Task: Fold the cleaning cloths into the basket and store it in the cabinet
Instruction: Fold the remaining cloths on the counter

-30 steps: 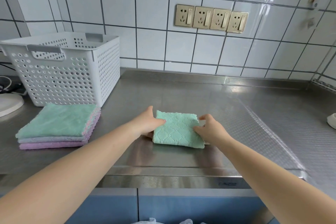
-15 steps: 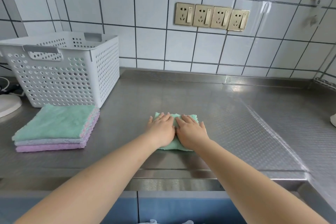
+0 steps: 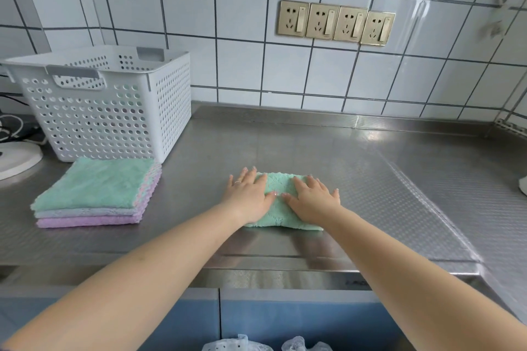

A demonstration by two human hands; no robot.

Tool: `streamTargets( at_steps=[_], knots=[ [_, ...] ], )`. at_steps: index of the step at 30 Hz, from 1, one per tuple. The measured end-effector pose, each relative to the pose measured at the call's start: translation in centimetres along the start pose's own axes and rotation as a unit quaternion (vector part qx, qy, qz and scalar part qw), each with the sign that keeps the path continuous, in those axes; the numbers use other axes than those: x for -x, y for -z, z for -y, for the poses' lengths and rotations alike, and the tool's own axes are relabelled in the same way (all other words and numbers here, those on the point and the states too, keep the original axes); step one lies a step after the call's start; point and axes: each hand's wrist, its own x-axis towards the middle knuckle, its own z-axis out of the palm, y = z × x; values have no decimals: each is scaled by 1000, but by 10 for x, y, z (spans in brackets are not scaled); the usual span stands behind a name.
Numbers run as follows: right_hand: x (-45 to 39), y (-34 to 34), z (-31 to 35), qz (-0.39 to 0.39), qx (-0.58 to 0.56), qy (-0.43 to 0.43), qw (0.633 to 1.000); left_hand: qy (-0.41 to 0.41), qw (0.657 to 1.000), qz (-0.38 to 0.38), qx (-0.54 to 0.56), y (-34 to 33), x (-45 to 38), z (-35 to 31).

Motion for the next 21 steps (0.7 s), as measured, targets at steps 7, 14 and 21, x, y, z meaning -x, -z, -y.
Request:
streamTargets(
  at_steps=[7, 14, 21],
  knots=[
    [30, 14, -23, 51, -8, 21, 998, 21, 999, -38, 13, 7, 17, 29],
    [41, 12, -15, -16, -149, 18, 989, 0, 965, -82, 249, 7, 17, 13],
    [43, 7, -8, -92, -346, -13, 934, 88, 775, -74, 622, 13, 15, 11]
  ],
)
